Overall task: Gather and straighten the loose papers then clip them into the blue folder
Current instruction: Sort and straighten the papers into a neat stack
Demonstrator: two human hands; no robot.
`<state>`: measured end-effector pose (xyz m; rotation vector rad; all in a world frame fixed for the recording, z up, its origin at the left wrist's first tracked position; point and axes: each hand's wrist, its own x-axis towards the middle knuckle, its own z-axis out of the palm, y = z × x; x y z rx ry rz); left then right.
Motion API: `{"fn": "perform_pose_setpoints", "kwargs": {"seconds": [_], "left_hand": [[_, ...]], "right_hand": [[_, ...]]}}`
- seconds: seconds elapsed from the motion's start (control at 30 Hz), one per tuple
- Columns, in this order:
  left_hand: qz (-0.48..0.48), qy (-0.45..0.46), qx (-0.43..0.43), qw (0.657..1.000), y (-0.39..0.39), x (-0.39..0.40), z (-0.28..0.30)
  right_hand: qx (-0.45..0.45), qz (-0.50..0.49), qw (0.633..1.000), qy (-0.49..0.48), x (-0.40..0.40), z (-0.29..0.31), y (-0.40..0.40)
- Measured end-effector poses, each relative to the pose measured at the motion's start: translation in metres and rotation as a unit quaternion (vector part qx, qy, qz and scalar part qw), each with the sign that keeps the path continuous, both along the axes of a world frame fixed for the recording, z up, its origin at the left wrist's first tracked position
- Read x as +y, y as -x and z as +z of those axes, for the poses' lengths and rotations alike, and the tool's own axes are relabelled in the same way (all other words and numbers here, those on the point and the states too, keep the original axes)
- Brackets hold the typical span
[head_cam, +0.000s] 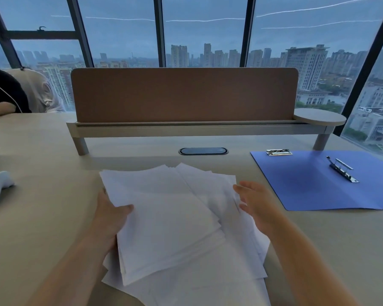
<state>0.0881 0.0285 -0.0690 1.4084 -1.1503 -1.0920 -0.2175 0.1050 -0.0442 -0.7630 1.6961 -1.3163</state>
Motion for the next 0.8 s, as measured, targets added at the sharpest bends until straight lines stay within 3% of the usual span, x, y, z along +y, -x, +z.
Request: {"fn": "perform_pose_setpoints", "kwargs": {"seconds": [0.1, 0.27, 0.33, 0.43, 0.53, 0.67, 0.8], "left_hand": [[0.001, 0.014, -0.092, 0.996, -0.001, 0.001, -0.003], [-0.036, -0.006, -0.034, 0.999, -0.005, -0.001, -0.002], [-0.02, -0.03, 0.019, 0.999, -0.006, 0.001, 0.0], [-0.009, -0.049, 0.089, 0.995, -0.006, 0.001, 0.004], [-0.003, -0.062, 0.154, 0.986, -0.006, 0.004, 0.012], [-0.05, -0.068, 0.214, 0.973, -0.009, 0.009, 0.016], [-0.088, -0.048, 0.199, 0.975, -0.004, 0.012, 0.015]], "right_hand": [[-0.082, -0.017, 0.996, 0.007, -0.001, -0.001, -0.002], [-0.117, -0.009, 0.993, 0.0, -0.004, -0.012, -0.004], [-0.07, 0.04, 0.997, -0.019, -0.004, -0.018, -0.007], [0.086, 0.126, 0.987, -0.043, -0.004, -0.024, -0.013], [0.149, 0.121, 0.981, -0.026, -0.005, -0.023, -0.013], [0.049, 0.084, 0.994, 0.042, -0.002, -0.015, -0.009], [-0.071, 0.089, 0.991, 0.072, 0.002, -0.007, -0.014]]}}
